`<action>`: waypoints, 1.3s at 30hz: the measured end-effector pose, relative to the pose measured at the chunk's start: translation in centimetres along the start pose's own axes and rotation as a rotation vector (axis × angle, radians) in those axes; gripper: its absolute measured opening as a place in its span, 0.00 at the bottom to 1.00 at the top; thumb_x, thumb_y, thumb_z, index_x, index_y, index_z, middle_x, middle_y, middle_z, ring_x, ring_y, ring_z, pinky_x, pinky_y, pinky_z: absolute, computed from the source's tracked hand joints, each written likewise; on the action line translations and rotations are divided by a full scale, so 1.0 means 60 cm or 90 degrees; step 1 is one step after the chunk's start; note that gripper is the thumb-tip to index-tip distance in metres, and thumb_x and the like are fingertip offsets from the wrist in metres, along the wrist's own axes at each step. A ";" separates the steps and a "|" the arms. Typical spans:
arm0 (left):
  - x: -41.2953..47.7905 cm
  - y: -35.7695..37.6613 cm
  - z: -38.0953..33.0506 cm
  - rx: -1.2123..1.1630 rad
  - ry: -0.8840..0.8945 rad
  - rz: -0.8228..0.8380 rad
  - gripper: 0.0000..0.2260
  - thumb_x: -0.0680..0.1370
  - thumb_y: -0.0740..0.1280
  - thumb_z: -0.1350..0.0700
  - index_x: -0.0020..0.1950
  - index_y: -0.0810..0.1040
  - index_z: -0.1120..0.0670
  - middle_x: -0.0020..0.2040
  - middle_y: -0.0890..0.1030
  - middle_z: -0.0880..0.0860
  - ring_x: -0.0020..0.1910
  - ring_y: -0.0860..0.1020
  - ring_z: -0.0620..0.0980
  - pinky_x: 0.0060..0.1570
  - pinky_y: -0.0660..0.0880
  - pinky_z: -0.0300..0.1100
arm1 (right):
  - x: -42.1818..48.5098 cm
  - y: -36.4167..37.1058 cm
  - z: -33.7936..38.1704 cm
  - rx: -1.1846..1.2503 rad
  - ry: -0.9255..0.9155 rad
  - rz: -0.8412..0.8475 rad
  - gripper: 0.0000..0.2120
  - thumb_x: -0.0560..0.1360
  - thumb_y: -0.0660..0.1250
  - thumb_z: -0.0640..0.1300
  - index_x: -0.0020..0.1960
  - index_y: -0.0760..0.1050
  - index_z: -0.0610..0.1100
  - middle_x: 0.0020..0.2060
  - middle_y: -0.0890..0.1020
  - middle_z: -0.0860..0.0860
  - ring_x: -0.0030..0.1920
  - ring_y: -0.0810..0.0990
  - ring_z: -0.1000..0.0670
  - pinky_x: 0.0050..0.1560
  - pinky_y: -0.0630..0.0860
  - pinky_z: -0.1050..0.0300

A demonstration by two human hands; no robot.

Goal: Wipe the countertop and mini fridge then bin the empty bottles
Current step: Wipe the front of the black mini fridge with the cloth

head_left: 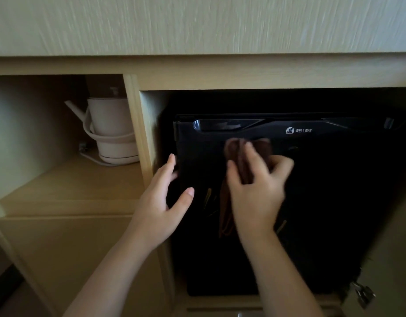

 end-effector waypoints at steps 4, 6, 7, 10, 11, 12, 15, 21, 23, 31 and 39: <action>0.001 -0.004 0.003 -0.066 -0.002 -0.004 0.28 0.72 0.62 0.45 0.68 0.52 0.36 0.68 0.63 0.34 0.64 0.66 0.31 0.62 0.65 0.36 | -0.041 0.033 0.022 0.007 -0.069 0.117 0.21 0.68 0.73 0.43 0.60 0.76 0.48 0.52 0.70 0.45 0.44 0.76 0.52 0.46 0.76 0.60; 0.001 -0.003 0.003 -0.082 -0.007 -0.008 0.27 0.72 0.62 0.45 0.67 0.53 0.34 0.67 0.63 0.33 0.64 0.66 0.32 0.63 0.65 0.36 | -0.022 0.011 0.003 0.023 -0.046 0.070 0.21 0.67 0.74 0.42 0.59 0.77 0.47 0.49 0.68 0.48 0.44 0.70 0.59 0.50 0.69 0.71; 0.001 -0.002 0.002 -0.083 -0.007 -0.009 0.27 0.71 0.62 0.45 0.67 0.53 0.34 0.67 0.63 0.33 0.64 0.66 0.31 0.63 0.64 0.36 | -0.006 -0.006 -0.011 0.031 -0.012 0.027 0.20 0.67 0.74 0.41 0.59 0.77 0.47 0.49 0.67 0.48 0.44 0.69 0.60 0.51 0.65 0.77; -0.002 -0.001 0.001 -0.092 -0.012 -0.007 0.28 0.72 0.61 0.44 0.68 0.53 0.35 0.68 0.63 0.35 0.64 0.65 0.31 0.64 0.64 0.36 | 0.033 -0.044 -0.040 0.043 0.074 -0.049 0.20 0.69 0.72 0.44 0.61 0.75 0.48 0.50 0.66 0.49 0.41 0.70 0.63 0.49 0.63 0.82; -0.003 -0.001 0.000 -0.096 -0.012 -0.007 0.28 0.72 0.61 0.44 0.69 0.53 0.36 0.68 0.64 0.36 0.64 0.65 0.31 0.65 0.64 0.37 | 0.035 -0.046 -0.040 0.042 0.081 -0.047 0.20 0.70 0.72 0.46 0.61 0.75 0.50 0.51 0.65 0.50 0.42 0.71 0.65 0.47 0.64 0.82; -0.004 -0.002 -0.003 -0.096 -0.009 -0.009 0.28 0.72 0.61 0.44 0.69 0.53 0.37 0.69 0.64 0.37 0.64 0.65 0.31 0.65 0.64 0.39 | 0.033 -0.043 -0.037 0.041 0.081 -0.046 0.20 0.70 0.71 0.46 0.61 0.74 0.50 0.51 0.65 0.51 0.43 0.71 0.67 0.46 0.65 0.83; -0.008 -0.019 -0.012 -0.084 0.023 -0.050 0.25 0.74 0.60 0.47 0.69 0.57 0.40 0.67 0.68 0.40 0.64 0.67 0.34 0.65 0.66 0.41 | 0.018 -0.018 -0.015 0.040 0.081 -0.065 0.19 0.70 0.71 0.46 0.61 0.75 0.48 0.51 0.65 0.51 0.41 0.71 0.63 0.44 0.66 0.83; -0.025 -0.090 -0.014 0.013 0.107 -0.187 0.22 0.74 0.59 0.48 0.68 0.67 0.49 0.64 0.71 0.42 0.62 0.71 0.40 0.58 0.70 0.36 | -0.046 0.056 0.054 -0.022 -0.046 0.080 0.21 0.68 0.73 0.44 0.60 0.76 0.48 0.51 0.69 0.46 0.41 0.75 0.49 0.42 0.75 0.59; -0.024 -0.099 -0.009 0.053 0.103 -0.207 0.24 0.73 0.60 0.48 0.69 0.66 0.52 0.65 0.69 0.40 0.63 0.69 0.38 0.60 0.68 0.34 | -0.068 0.068 0.061 -0.015 -0.079 0.132 0.22 0.68 0.73 0.44 0.60 0.75 0.48 0.52 0.69 0.46 0.41 0.75 0.50 0.40 0.78 0.57; -0.022 -0.067 0.005 0.041 0.041 -0.155 0.28 0.73 0.62 0.48 0.71 0.56 0.41 0.71 0.61 0.39 0.69 0.60 0.37 0.68 0.63 0.43 | 0.012 -0.010 -0.006 0.011 0.044 -0.021 0.20 0.69 0.72 0.45 0.60 0.76 0.49 0.50 0.65 0.49 0.43 0.68 0.63 0.46 0.60 0.85; -0.032 -0.071 0.006 0.054 0.057 -0.112 0.29 0.73 0.62 0.49 0.73 0.55 0.45 0.72 0.61 0.43 0.69 0.61 0.36 0.61 0.57 0.23 | -0.041 0.064 0.066 -0.019 -0.050 0.084 0.22 0.68 0.73 0.46 0.61 0.75 0.49 0.51 0.67 0.47 0.41 0.73 0.51 0.44 0.69 0.65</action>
Point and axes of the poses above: each hand's wrist, its own x-axis towards the middle knuckle, its own y-axis out of the palm, z = x × y, the point moved 4 cm from there along x, towards the middle knuckle
